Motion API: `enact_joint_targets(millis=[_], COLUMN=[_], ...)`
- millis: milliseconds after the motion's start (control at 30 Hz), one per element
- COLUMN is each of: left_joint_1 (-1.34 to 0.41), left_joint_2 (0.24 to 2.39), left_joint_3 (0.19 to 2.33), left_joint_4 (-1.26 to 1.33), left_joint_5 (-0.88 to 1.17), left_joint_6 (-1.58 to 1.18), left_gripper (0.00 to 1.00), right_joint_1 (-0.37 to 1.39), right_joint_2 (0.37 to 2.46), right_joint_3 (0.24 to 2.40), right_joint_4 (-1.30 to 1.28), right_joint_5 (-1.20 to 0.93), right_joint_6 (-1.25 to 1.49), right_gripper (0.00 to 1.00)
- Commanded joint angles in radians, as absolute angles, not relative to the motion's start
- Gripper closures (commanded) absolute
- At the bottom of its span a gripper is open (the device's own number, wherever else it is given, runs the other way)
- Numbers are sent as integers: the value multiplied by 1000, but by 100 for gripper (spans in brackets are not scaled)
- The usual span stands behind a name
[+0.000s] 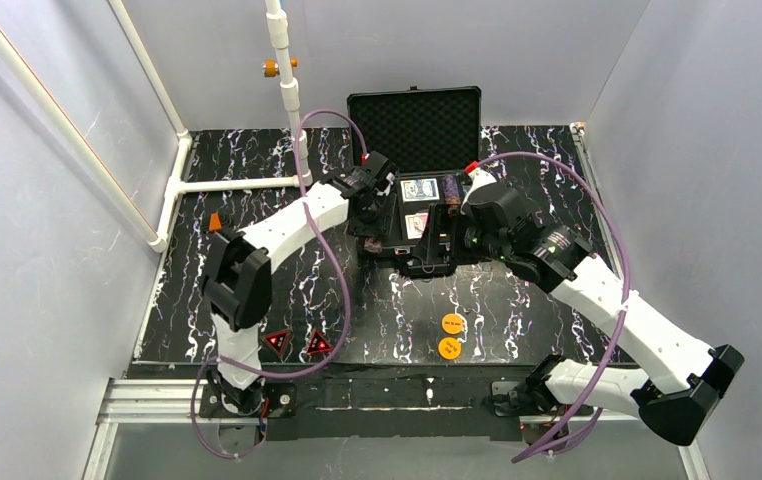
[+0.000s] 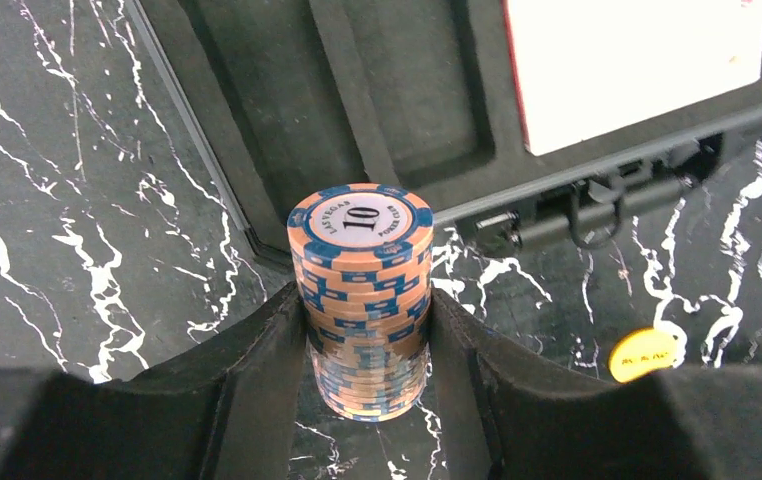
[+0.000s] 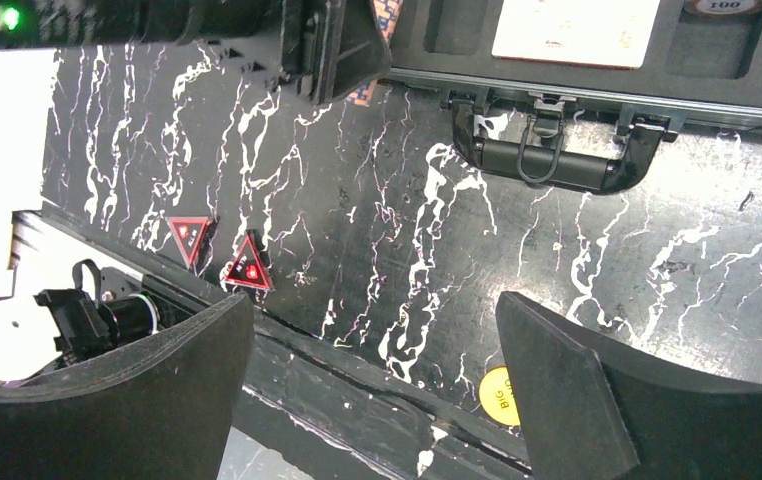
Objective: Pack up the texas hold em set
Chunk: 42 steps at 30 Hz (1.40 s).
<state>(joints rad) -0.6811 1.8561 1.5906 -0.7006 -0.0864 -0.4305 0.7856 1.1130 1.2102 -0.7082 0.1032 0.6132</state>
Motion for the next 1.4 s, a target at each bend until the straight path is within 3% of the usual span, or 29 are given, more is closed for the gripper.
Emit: enact_joint_targets(millis=[0,1133,1267,1367], left_joint_1=[-661,-578,-577,-577], left_joint_2=[1904,2114,2114,2094], left_joint_3=[1720,1902,1907,1894], left_joint_4=[-781,-798,-798,-796], left_joint_5=[-167,-173,-148,-137], left_joint_6=[-471,-536,-530,-524], left_gripper=[100,100,70,54], right_joint_1=[781,780,780,779], right_joint_2=[1075,1057,1056,1054], right_joint_3=[1192,1157,1157,1153], right_joint_4=[-709,-723,-725,-726], right_joint_5=[126,140,142,144], right_joint_6=[597,589,589,588], right_gripper=[2,2,2,2])
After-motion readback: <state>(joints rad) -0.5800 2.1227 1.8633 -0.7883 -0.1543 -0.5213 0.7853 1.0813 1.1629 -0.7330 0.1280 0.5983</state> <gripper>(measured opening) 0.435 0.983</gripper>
